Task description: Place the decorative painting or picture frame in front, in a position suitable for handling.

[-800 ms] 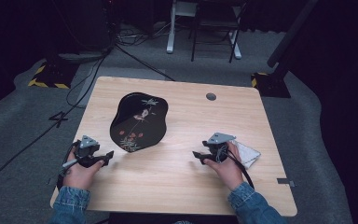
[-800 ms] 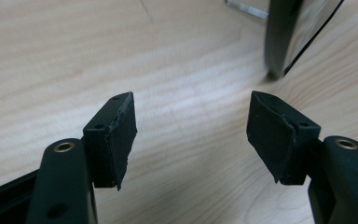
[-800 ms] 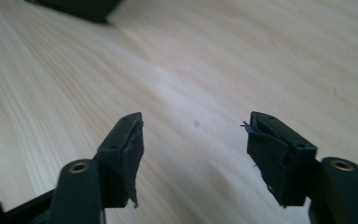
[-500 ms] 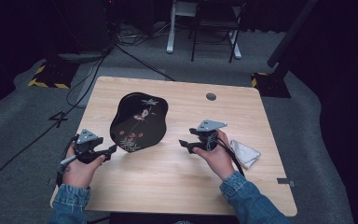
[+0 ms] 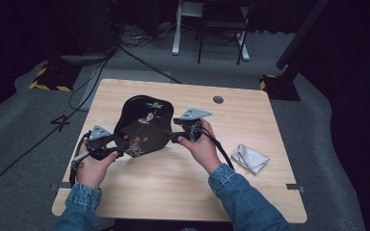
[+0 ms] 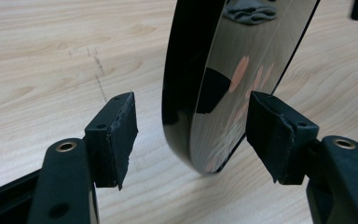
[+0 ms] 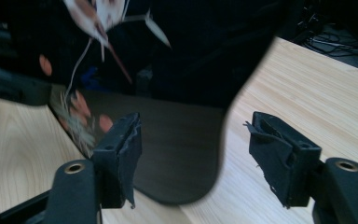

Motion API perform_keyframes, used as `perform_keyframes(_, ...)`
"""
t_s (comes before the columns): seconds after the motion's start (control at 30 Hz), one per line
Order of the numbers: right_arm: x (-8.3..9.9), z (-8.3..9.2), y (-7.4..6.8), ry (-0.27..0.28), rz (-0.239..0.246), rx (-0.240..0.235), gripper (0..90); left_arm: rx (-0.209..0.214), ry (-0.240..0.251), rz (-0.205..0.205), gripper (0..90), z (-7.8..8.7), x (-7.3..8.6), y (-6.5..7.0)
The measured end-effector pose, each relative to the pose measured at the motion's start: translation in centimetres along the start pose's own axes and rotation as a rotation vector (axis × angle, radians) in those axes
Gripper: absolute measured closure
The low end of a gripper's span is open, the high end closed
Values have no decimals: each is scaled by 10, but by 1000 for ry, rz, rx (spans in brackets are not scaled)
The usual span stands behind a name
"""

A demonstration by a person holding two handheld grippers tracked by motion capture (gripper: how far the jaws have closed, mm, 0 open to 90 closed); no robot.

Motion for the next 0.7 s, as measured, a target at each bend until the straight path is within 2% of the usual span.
perform_keyframes(0.1, -3, -9, -3, 0, 5, -6, 368, 5, 1, 1, 388, -4, -1, 1)
perform_keyframes(0.17, -4, -12, -5, 1, 7, -10, 367, 29, 1, 17, 441, -7, -2, 3)
perform_keyframes(0.2, -4, -13, -5, 4, 9, -7, 370, 28, -1, 17, 463, -8, -3, 5)
perform_keyframes(0.27, -4, -13, -7, 11, 6, -6, 388, 18, -15, 14, 445, -9, -3, 6)
perform_keyframes(0.4, -5, -13, -7, 7, -1, 22, 450, 21, -18, 38, 448, -8, -4, 7)
perform_keyframes(0.53, -6, -9, -7, 1, -14, 41, 453, 32, -32, 51, 463, -8, -6, 10)
perform_keyframes(0.7, -7, 0, -10, -32, 18, 76, 449, 48, -73, 40, 483, -8, -11, 18)
Point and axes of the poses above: each handheld gripper's, and its own axes: z roughly backward along the jaws, x roughly out of its underside, y roughly to its right, the point moved 2 cm from there along -z, roughly forward along the jaws, and after that the axes turned 4 degrees about -z, right-handed, at the moved point
